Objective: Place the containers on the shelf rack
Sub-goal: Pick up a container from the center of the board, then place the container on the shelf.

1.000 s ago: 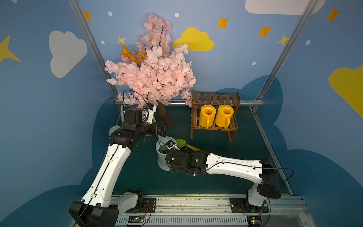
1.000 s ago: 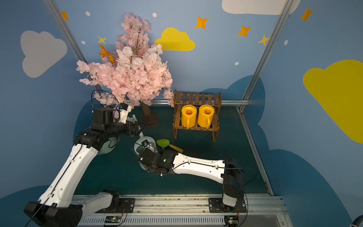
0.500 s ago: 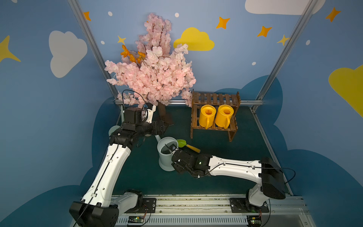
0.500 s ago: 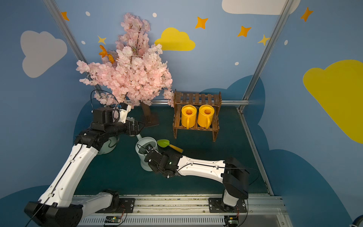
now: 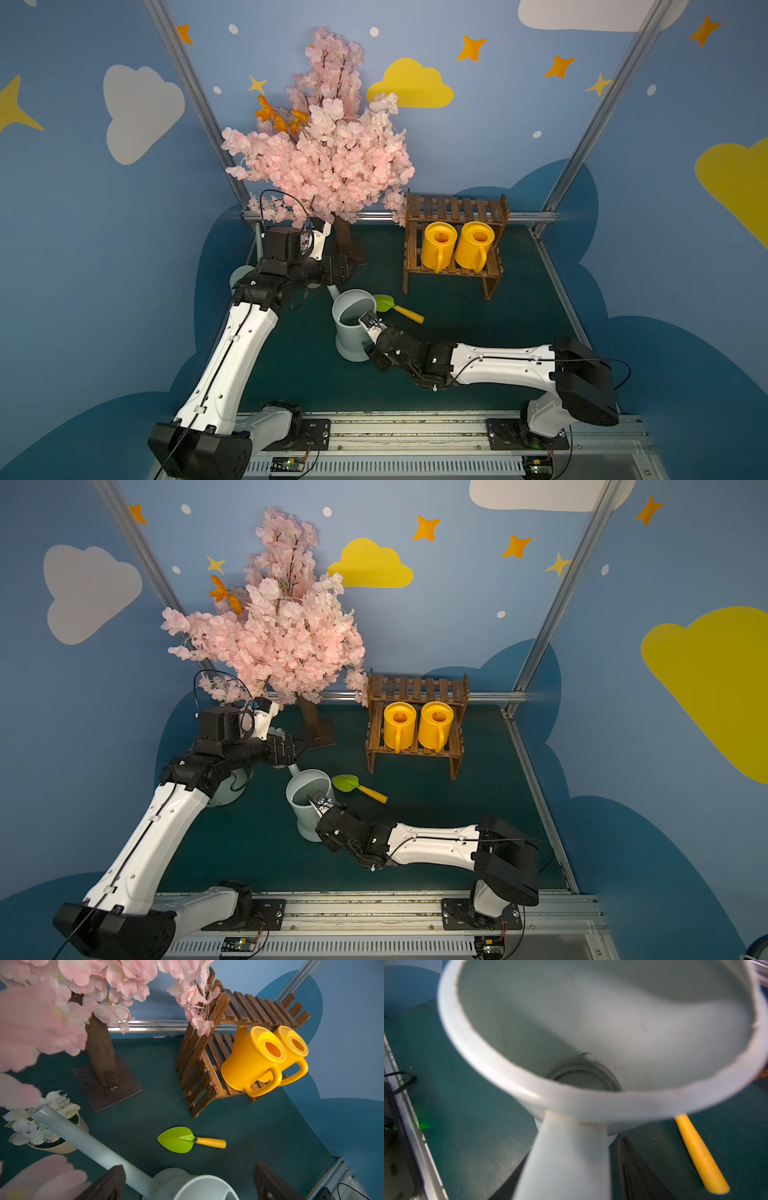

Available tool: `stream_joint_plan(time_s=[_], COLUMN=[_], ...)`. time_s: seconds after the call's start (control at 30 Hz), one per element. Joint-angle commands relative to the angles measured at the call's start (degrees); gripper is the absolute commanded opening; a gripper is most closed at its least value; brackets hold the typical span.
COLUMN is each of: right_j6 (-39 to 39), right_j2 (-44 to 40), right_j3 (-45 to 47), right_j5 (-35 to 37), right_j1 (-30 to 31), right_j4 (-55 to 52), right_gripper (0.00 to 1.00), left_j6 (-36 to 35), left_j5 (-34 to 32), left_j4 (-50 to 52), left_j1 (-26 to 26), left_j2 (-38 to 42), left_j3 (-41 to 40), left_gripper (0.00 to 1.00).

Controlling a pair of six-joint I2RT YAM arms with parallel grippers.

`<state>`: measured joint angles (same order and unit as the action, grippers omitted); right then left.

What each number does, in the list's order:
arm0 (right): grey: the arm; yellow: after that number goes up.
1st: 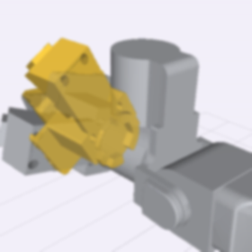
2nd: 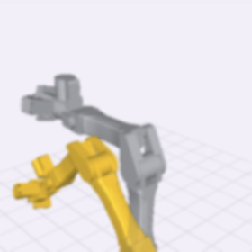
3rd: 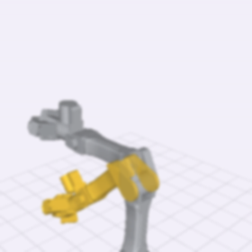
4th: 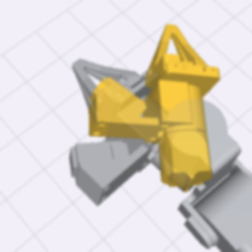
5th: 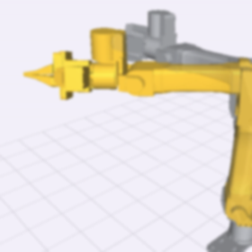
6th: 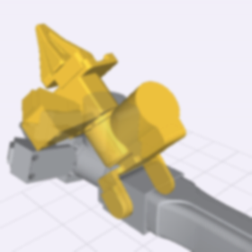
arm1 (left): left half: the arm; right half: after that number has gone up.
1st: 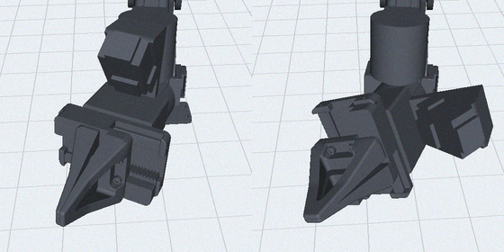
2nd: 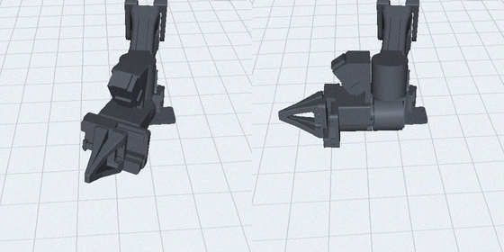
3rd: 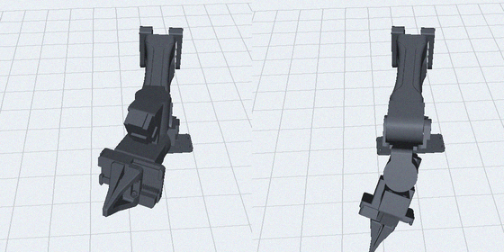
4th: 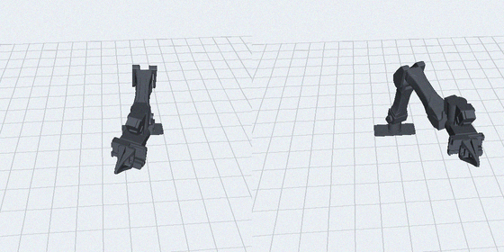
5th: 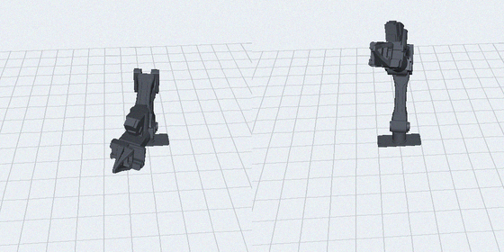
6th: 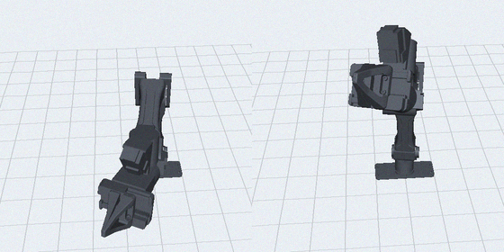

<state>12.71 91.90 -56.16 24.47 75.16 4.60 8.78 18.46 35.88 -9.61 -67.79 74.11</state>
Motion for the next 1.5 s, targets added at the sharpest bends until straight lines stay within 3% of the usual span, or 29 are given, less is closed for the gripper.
stream_joint_plan(time_s=[0.0, 0.3, 0.47, 0.93, 1.23, 1.47], right_j6=[-2.0, -1.5, -1.6, 9.0, 11.2, 13.2], right_j2=[-0.2, -0.2, -3.3, -22.1, -42.7, -53.9], right_j3=[1.1, 3.1, 2.4, -2.3, 2.5, -0.5], right_j5=[3.1, 4.8, 5.1, -1.2, -3.1, -3.2], right_j1=[0.2, 0.6, 1.6, 2.2, 2.1, 2.0], right_j4=[8.1, 12.2, 7.7, -28.4, -39.9, -53.1], right_gripper=[0.49, 0.14, 0.03, 0.01, 0.01, 0.00], left_j6=[-0.5, -0.7, -0.3, -0.3, -0.8, -0.4], left_j5=[0.9, 1.3, 1.5, 1.8, -0.7, -0.8], left_j4=[-0.9, -1.0, -1.2, -2.2, -2.7, -3.4], left_j1=[0.3, 0.4, 0.4, 0.4, 0.8, 1.4], left_j2=[-0.5, -1.5, -1.6, -2.8, -3.3, -3.5], left_j3=[-0.7, -0.1, -0.1, 1.1, 2.2, 1.8], left_gripper=[1.00, 1.00, 1.00, 1.00, 1.00, 1.00])
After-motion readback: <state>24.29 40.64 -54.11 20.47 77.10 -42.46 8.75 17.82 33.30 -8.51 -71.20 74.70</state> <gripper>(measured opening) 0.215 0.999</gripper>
